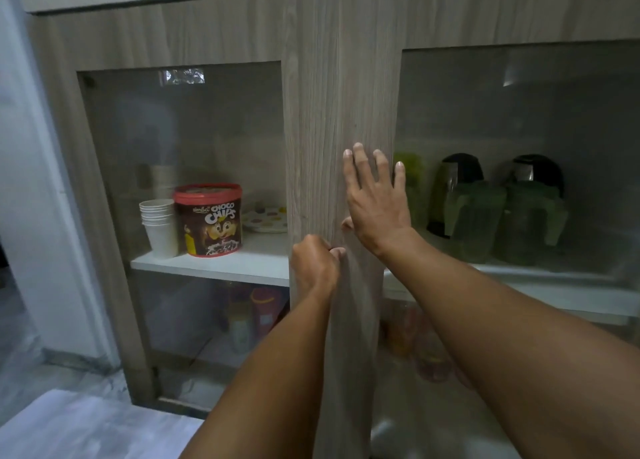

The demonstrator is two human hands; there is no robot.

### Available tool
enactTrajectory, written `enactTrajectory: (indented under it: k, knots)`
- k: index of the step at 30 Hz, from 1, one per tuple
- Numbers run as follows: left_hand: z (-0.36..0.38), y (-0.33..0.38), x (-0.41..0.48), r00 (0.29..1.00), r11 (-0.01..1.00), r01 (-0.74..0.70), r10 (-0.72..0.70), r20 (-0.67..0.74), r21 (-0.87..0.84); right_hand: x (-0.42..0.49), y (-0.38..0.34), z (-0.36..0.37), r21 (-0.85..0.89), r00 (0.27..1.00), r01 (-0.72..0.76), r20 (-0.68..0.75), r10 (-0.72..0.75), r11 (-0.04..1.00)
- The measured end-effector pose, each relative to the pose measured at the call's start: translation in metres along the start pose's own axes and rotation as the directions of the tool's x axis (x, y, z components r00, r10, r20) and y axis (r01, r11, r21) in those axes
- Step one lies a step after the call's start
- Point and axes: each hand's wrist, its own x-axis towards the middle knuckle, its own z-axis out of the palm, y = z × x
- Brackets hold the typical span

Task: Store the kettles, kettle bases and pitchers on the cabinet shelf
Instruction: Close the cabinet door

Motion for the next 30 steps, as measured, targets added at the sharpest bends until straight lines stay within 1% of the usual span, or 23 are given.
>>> enactTrajectory:
  k: [7, 10, 16, 20, 22, 27, 30]
  knots:
    - [0.027, 0.004, 0.028, 1.000, 1.000, -0.010, 0.010, 0.016, -0.023, 0.024, 0.004, 0.027, -0.012, 1.000, -0.007, -0.005, 0.007, 1.000]
    - [0.034, 0.001, 0.037, 0.998, 0.999, -0.040, 0.041, 0.036, -0.022, 0.030, 0.001, 0.033, -0.004, 0.999, -0.032, -0.001, 0.032, 0.999]
    - [0.032, 0.000, 0.037, 0.997, 0.999, -0.054, 0.054, 0.051, -0.001, 0.028, -0.004, 0.027, -0.006, 0.999, -0.047, 0.018, 0.047, 0.999]
    - [0.032, 0.001, 0.037, 0.997, 0.999, -0.048, 0.048, 0.053, 0.006, 0.028, 0.000, 0.025, -0.012, 1.000, -0.020, -0.003, 0.020, 1.000]
    - [0.032, 0.003, 0.038, 0.996, 0.999, -0.047, 0.045, 0.076, 0.025, 0.029, 0.000, 0.025, -0.007, 1.000, -0.024, -0.001, 0.024, 1.000]
    - [0.027, 0.005, 0.038, 0.992, 0.998, -0.030, 0.023, 0.122, 0.055, 0.027, 0.000, 0.023, 0.035, 0.999, -0.036, 0.016, 0.035, 0.999]
    - [0.020, 0.004, 0.031, 0.990, 0.996, -0.030, 0.019, 0.138, 0.080, 0.026, 0.005, 0.014, 0.078, 0.998, -0.018, 0.055, 0.013, 0.997]
